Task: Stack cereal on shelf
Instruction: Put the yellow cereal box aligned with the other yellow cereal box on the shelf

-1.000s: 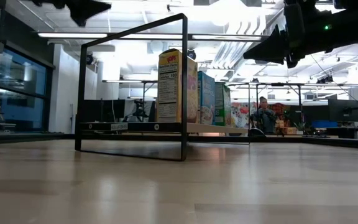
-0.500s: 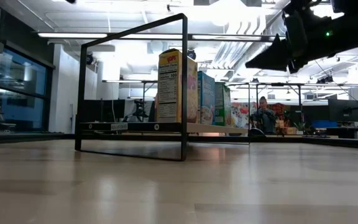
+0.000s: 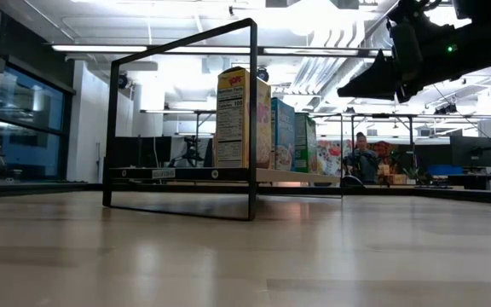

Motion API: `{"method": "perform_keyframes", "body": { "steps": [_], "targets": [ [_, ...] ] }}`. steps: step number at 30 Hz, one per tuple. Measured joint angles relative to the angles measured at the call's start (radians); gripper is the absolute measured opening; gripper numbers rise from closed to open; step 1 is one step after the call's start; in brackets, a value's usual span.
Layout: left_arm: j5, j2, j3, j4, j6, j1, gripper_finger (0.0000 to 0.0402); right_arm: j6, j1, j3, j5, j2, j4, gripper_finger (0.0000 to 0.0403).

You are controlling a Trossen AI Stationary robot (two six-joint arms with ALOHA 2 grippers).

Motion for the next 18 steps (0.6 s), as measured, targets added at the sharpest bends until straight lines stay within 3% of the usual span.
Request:
{"method": "perform_keyframes", "body": {
  "steps": [6, 10, 14, 18],
  "targets": [
    [-0.149, 0.065, 0.011, 0.053, -0.215, -0.132, 0.0305, 0.011, 0.000, 0.000, 0.000, 0.000, 0.000, 0.0000],
    [-0.222, 0.129, 0.097, -0.100, -0.487, -0.181, 0.0304, 0.010, 0.000, 0.000, 0.000, 0.000, 0.000, 0.0000],
    [-0.198, 0.238, 0.231, -0.307, -0.691, -0.203, 0.0300, 0.008, 0.000, 0.000, 0.000, 0.000, 0.000, 0.0000],
    [-0.118, 0.362, 0.366, -0.463, -0.778, -0.207, 0.0299, -0.001, 0.000, 0.000, 0.000, 0.000, 0.000, 0.0000]
  ]
}}
